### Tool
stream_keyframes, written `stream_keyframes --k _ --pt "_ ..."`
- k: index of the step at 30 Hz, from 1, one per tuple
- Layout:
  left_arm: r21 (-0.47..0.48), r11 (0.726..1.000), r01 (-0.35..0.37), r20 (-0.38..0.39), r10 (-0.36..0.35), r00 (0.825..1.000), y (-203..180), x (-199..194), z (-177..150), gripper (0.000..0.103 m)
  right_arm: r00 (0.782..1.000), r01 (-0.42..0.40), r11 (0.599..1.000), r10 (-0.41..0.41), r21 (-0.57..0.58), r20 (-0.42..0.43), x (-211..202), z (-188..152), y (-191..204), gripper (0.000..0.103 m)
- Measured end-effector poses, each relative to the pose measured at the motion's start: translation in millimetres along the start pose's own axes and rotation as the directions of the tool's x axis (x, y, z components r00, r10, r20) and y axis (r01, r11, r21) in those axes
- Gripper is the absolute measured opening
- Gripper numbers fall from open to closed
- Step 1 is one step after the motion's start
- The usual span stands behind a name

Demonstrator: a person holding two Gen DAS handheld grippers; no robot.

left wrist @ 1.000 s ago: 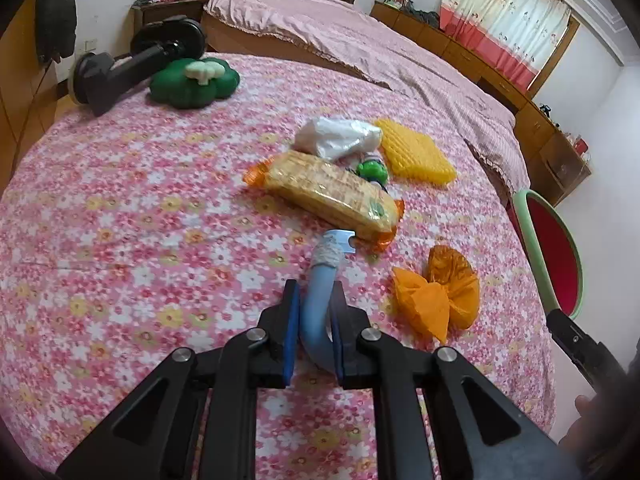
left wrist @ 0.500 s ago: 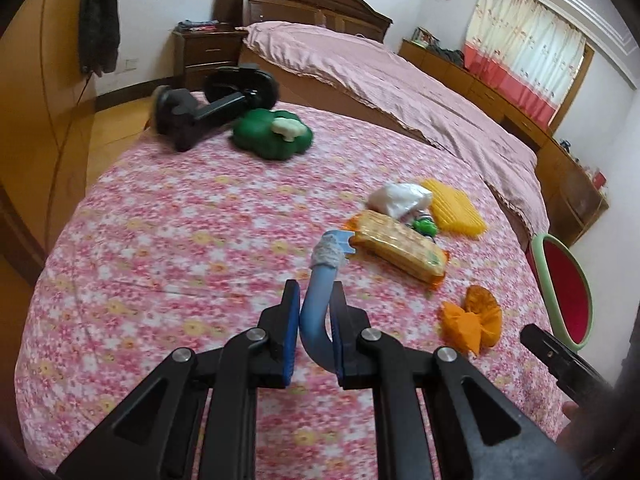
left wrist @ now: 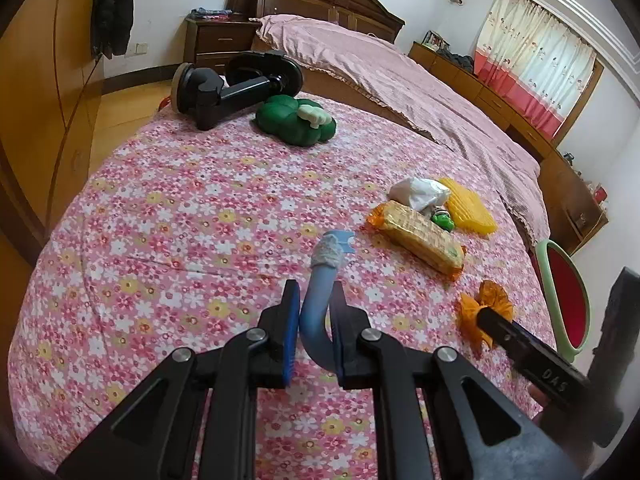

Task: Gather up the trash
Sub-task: 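Grasp the blue plastic tube with the left tool while the right tool grasps the orange bow cloth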

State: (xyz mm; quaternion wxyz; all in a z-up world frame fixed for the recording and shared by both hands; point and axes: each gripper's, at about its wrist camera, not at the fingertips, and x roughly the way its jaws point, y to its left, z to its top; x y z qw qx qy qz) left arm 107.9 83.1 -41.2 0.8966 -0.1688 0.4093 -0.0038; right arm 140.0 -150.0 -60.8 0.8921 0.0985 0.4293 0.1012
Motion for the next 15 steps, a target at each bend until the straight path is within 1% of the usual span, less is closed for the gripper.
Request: stream_keyframes --k 3,5,7,8,9,10,12,15 --pt "0.006 1.0 0.007 -0.005 -0.007 1.0 -3 1 -2 0.014 0.999 -0.014 1.0 0.014 -0.009 0.031 1 -2 0 0.068" --pt "0.01 1.0 0.012 -0.006 -0.012 1.0 -6 2 -3 0.014 0.999 -0.023 1.0 0.023 -0.002 0.038 2 -2 -1 0.068" --pt "0.012 1.0 0.017 -0.009 -0.017 1.0 -8 1 -4 0.014 0.999 -0.009 1.0 0.009 0.01 0.04 0 -3 -2 0.063" --pt "0.014 1.0 0.02 -0.011 -0.02 1.0 -9 1 -4 0.014 0.999 0.01 1.0 -0.01 0.009 0.041 0 -4 -2 0.057" --pt "0.017 1.0 0.024 -0.013 -0.023 1.0 -11 0 -5 0.014 0.999 0.01 1.0 -0.011 0.012 0.042 -4 -7 -5 0.046" --pt "0.019 1.0 0.025 -0.014 -0.025 1.0 -12 -1 -6 0.014 0.999 0.002 1.0 -0.002 0.021 0.037 -5 -7 -6 0.038" --pt "0.024 0.999 0.027 -0.01 -0.027 1.0 -15 -4 -7 0.014 0.999 -0.01 0.999 0.008 0.038 0.044 -7 -10 -7 0.029" --pt "0.035 0.999 0.028 -0.003 -0.028 1.0 -18 -11 -10 0.014 0.998 -0.035 0.996 0.03 0.077 0.056 -13 -16 -13 0.023"
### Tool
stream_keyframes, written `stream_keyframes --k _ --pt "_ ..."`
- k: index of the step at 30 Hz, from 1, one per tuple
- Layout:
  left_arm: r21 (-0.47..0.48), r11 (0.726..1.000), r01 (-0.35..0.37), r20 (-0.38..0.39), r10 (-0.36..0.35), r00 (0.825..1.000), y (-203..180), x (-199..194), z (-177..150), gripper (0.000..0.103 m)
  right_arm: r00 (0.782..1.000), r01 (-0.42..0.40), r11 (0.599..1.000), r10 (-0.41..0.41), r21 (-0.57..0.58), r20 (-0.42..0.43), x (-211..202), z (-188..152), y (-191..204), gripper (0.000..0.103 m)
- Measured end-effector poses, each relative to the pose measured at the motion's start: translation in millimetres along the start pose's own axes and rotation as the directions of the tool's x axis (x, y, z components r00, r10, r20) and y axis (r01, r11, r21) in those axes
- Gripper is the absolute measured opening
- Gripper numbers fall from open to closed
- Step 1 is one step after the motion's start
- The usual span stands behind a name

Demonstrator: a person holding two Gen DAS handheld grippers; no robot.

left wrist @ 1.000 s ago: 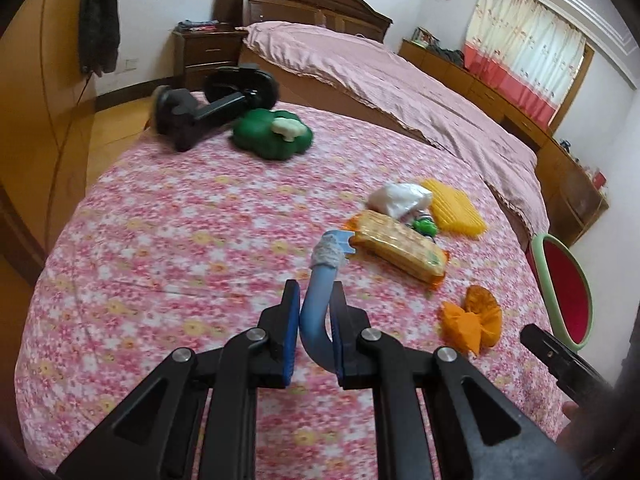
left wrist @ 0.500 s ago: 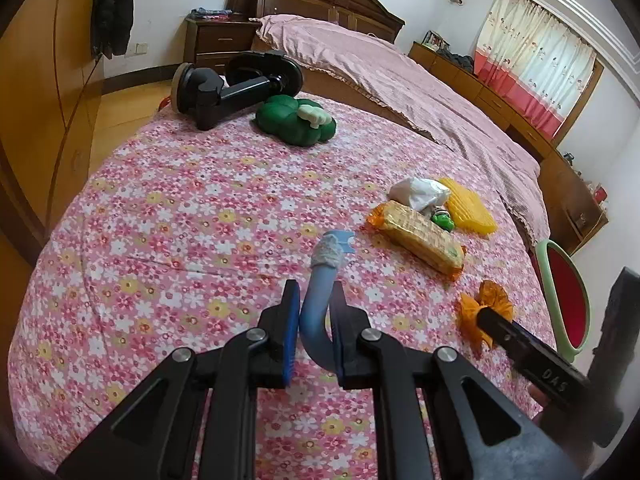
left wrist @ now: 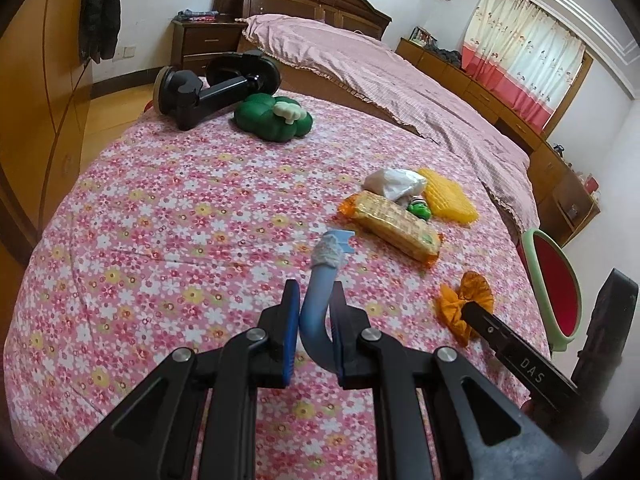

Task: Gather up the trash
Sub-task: 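Grasp the blue plastic tube with the left tool while the right tool grasps the orange bow cloth, then carry the blue tube and orange cloth over the red bucket and open both tools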

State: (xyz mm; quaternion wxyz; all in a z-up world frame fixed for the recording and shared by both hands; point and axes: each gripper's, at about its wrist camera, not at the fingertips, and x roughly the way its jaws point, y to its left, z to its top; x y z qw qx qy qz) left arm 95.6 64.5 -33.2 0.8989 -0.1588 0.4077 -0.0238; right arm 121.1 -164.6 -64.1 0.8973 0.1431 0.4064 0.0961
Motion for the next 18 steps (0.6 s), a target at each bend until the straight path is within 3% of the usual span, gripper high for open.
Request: stream_keyframes --k 7,18 --pt "0.042 0.998 0.042 0.015 -0.043 0.999 -14 -18 -1 0.014 0.999 -0.014 1.0 0.014 0.026 0.03 -23 -9 -4 0.019" --pt "0.173 0.98 0.1 0.054 -0.111 0.992 -59 -43 9 0.014 0.987 0.01 0.997 -0.023 0.081 0.159 -91 -2 -19 0.018"
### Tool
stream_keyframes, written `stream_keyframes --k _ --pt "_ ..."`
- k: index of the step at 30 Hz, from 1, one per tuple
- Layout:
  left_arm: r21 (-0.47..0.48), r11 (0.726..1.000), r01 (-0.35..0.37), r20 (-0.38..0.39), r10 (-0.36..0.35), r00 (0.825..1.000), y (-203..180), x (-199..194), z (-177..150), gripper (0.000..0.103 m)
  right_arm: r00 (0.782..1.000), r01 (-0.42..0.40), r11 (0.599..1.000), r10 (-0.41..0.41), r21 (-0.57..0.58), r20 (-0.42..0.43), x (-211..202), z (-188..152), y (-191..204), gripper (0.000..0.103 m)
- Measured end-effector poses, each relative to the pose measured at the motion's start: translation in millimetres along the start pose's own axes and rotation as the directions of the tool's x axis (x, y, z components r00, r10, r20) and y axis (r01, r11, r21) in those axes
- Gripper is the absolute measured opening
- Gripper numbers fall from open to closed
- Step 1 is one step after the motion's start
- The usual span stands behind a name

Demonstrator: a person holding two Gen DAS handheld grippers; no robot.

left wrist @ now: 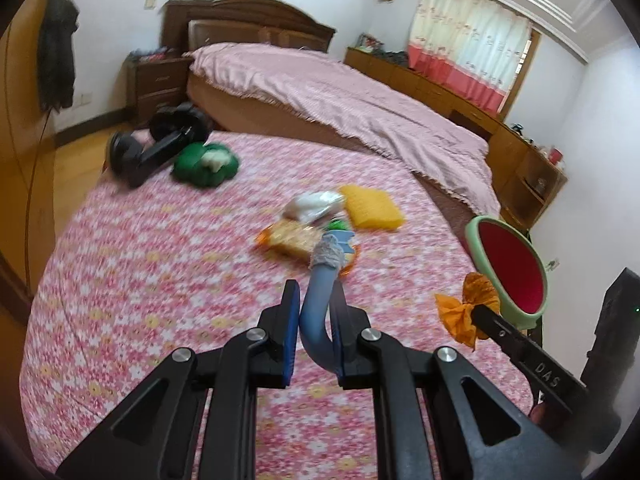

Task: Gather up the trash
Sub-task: 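Carry the blue tube and orange cloth over the red bucket and open both tools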

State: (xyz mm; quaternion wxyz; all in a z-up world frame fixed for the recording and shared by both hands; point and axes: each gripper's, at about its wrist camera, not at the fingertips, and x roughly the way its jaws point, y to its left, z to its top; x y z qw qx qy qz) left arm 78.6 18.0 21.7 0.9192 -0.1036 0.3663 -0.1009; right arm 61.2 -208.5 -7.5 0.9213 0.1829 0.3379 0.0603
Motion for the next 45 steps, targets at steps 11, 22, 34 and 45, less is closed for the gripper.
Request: stream_keyframes --k 11,22,34,45 --pt "0.095 0.984 0.152 -0.026 -0.151 0.988 -71 9 12 0.014 0.99 0.03 0.996 -0.041 0.083 0.135 -51 25 -46 0.018" --pt "0.144 0.952 0.269 -0.107 -0.255 0.961 -141 49 23 0.014 0.975 0.107 0.976 -0.141 0.19 0.174 -75 47 -110 0.018" --pt "0.219 0.91 0.353 -0.169 -0.321 0.932 -214 103 25 0.014 0.961 0.172 0.951 -0.22 0.256 0.17 -72 56 -165 0.018" --pt "0.28 0.89 0.359 -0.238 -0.298 0.924 -268 165 17 0.014 0.958 0.205 0.927 -0.256 0.314 0.131 -65 66 -208 0.018"
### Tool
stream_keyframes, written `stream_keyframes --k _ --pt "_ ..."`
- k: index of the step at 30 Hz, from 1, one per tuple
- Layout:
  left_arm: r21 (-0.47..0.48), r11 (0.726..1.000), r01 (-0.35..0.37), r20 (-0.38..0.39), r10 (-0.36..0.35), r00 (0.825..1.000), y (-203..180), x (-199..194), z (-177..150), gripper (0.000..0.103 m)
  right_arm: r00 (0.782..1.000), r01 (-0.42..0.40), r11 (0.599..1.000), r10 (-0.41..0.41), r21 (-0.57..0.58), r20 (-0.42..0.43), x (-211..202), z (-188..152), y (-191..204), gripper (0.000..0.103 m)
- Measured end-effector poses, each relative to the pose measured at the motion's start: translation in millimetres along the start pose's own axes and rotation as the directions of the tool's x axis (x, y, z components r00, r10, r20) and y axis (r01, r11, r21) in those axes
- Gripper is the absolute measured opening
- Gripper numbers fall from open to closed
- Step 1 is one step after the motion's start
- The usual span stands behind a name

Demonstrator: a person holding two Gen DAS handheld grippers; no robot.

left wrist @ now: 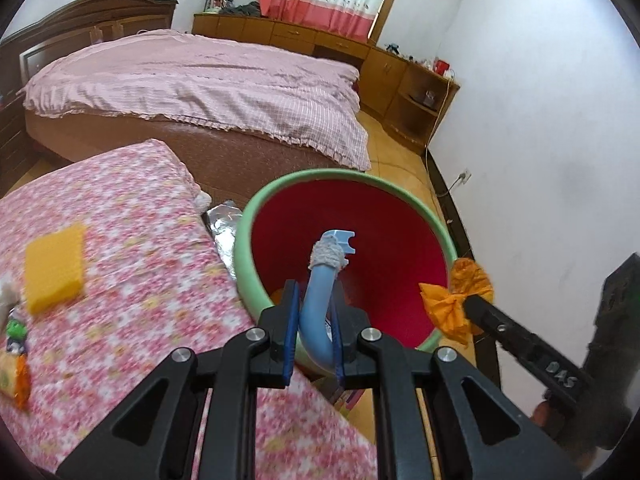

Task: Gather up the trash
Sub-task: 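Carry the blue tube and orange cloth over the red bucket and open both tools, then move both open tools back over the remaining trash on the bed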

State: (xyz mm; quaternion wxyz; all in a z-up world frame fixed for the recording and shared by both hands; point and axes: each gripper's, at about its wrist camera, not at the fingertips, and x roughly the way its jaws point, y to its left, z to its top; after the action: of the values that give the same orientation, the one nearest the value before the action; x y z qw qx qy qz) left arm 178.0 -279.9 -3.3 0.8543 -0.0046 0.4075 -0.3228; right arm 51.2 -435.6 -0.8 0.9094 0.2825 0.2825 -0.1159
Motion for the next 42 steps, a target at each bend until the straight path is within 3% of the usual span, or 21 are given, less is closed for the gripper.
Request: stream_keyframes --k 11,15,17,30,42 --pt "0.005 1.0 -0.03 -0.084 0.03 0.996 -3 46 1 0.014 1.0 0.022 0.999 -0.021 0.03 -0.016 15 5 -15 0.018" --pt "-0.005 0.999 -0.045 -0.091 0.045 0.995 -3 52 2 0.034 0.999 0.029 0.999 -0.028 0.035 -0.021 21 5 -17 0.018" --pt "-0.006 0.999 -0.053 -0.087 0.053 0.995 -3 54 2 0.037 0.999 0.03 0.999 -0.029 0.032 -0.025 24 6 -17 0.018" --pt "-0.077 0.994 -0.072 -0.043 0.068 0.997 19 29 1 0.037 0.998 0.024 1.0 -0.024 -0.014 -0.062 52 13 -9 0.026" --pt "-0.111 0.982 -0.15 -0.02 0.148 0.989 50 -5 -8 0.037 0.996 0.025 0.998 -0.03 -0.062 -0.085 55 13 7 0.028"
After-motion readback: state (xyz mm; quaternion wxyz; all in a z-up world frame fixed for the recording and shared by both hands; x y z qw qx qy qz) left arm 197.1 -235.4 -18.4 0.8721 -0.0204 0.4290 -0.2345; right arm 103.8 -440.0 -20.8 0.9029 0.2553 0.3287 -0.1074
